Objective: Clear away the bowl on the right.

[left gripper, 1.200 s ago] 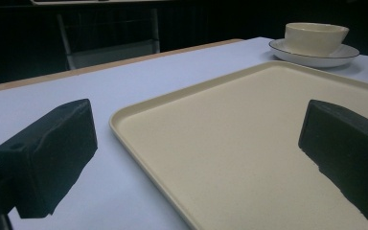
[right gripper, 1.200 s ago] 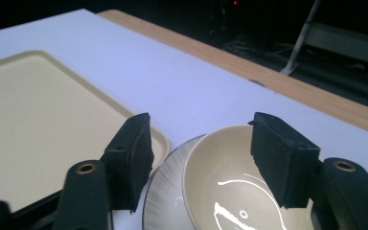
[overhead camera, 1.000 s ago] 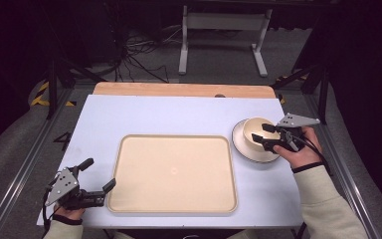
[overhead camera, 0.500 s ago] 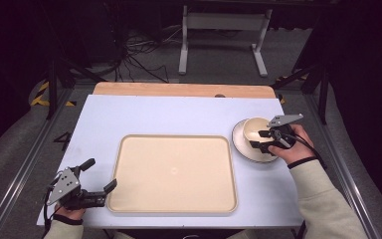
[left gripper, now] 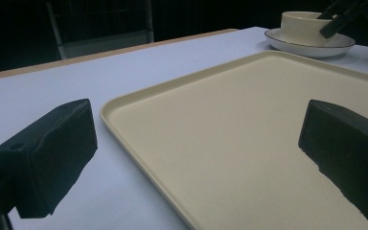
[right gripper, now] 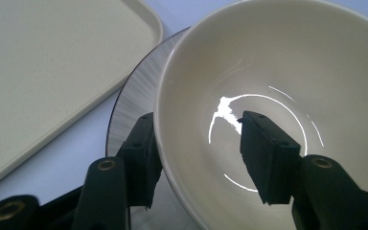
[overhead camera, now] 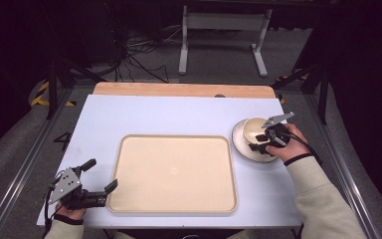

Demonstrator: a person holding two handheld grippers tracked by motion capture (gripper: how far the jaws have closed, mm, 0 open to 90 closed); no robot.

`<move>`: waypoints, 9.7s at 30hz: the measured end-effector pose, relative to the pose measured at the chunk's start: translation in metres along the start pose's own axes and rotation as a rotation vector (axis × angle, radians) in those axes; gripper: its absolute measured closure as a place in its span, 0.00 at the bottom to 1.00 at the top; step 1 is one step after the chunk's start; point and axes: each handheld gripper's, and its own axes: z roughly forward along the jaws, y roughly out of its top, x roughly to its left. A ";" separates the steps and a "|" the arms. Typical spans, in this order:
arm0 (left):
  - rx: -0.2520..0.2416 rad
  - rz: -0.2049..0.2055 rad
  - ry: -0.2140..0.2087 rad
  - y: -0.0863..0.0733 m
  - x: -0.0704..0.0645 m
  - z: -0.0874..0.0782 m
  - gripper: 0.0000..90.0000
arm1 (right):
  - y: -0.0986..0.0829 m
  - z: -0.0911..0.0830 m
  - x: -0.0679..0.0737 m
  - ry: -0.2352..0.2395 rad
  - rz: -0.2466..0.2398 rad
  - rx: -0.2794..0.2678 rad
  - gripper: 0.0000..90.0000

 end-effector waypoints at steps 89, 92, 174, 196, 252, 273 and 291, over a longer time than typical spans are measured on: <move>0.002 -0.003 0.000 0.001 0.000 -0.002 0.00 | 0.076 -0.048 0.081 0.049 -0.243 0.025 0.92; -0.002 -0.005 0.003 0.001 0.000 -0.002 0.00 | 0.078 -0.047 0.087 0.056 -0.257 0.028 0.92; -0.005 -0.005 -0.005 0.000 0.002 -0.005 0.00 | 0.156 0.030 0.231 0.357 -0.684 -0.007 0.90; -0.002 -0.003 -0.007 0.001 0.002 -0.006 0.00 | 0.146 0.060 0.234 0.345 -0.680 0.058 0.90; 0.000 -0.003 -0.004 0.000 0.001 -0.007 0.00 | 0.131 0.067 0.243 0.369 -0.584 0.003 0.54; 0.000 -0.002 -0.001 0.000 0.001 -0.006 0.00 | 0.123 0.032 0.236 0.327 -0.447 -0.307 0.30; -0.004 -0.005 -0.001 0.000 0.001 -0.006 0.00 | 0.110 0.026 0.224 0.294 -0.349 -0.502 0.27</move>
